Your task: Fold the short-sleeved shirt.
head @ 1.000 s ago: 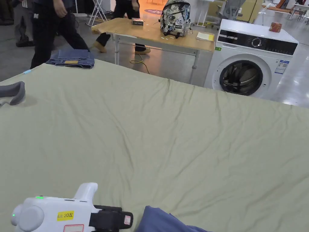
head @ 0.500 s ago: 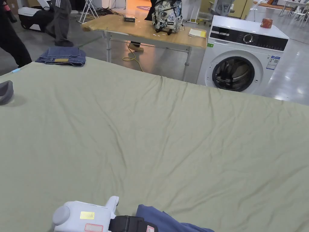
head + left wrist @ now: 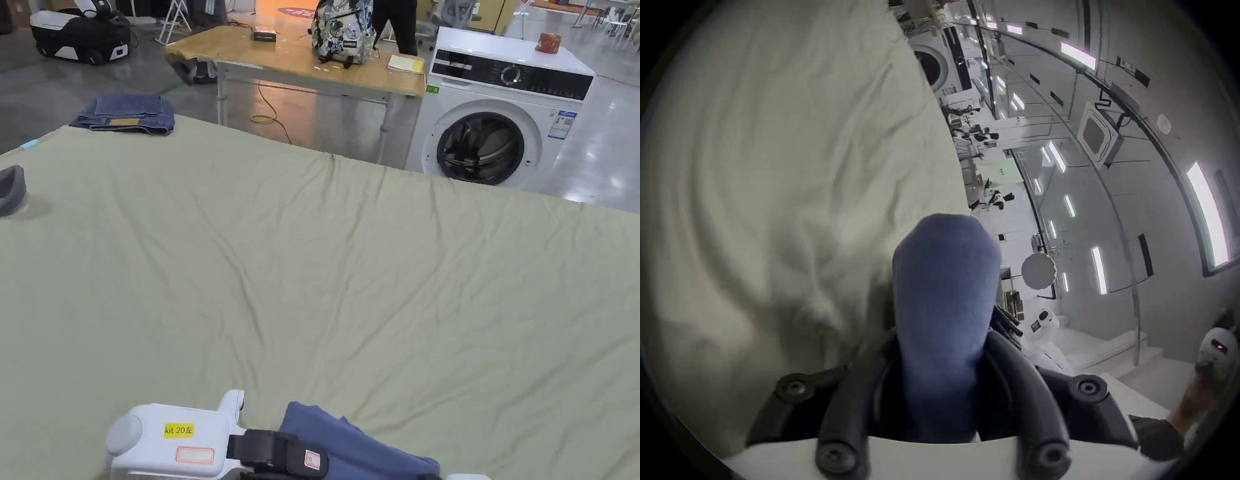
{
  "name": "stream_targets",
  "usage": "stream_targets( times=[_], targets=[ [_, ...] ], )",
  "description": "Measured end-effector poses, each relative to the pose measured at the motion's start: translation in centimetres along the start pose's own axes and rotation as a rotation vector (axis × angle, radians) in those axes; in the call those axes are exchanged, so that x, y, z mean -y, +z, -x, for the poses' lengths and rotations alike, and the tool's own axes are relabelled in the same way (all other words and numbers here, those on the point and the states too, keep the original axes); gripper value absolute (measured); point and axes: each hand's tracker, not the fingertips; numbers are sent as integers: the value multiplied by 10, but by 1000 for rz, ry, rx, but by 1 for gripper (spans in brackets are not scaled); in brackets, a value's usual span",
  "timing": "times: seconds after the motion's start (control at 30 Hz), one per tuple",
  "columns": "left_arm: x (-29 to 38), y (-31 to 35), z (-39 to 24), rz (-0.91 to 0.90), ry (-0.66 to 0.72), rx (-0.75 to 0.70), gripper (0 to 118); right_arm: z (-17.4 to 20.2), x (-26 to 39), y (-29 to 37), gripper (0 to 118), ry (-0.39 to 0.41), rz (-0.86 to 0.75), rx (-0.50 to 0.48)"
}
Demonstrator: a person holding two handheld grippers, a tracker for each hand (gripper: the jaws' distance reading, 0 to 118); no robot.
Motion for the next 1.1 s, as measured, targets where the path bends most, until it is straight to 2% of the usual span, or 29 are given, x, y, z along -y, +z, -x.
stream_targets(
  times=[0.17,0.27,0.5,0.83,1.1],
  targets=[
    [-27,38,-24,-8,-71,-79,19,-19,-30,2,0,-6,-68,37],
    [-43,78,-32,-54,-63,-108,19,-28,-47,4,0,-9,-118,57],
    [-84,216,-58,-162,-129,-315,19,-43,-74,3,0,-17,-152,104],
    [-100,396,-53,-319,51,-613,19,-45,-74,-1,0,-21,-132,136],
    [-93,442,-45,-376,127,-755,20,-41,-66,-5,0,-18,-99,150]
  ],
)
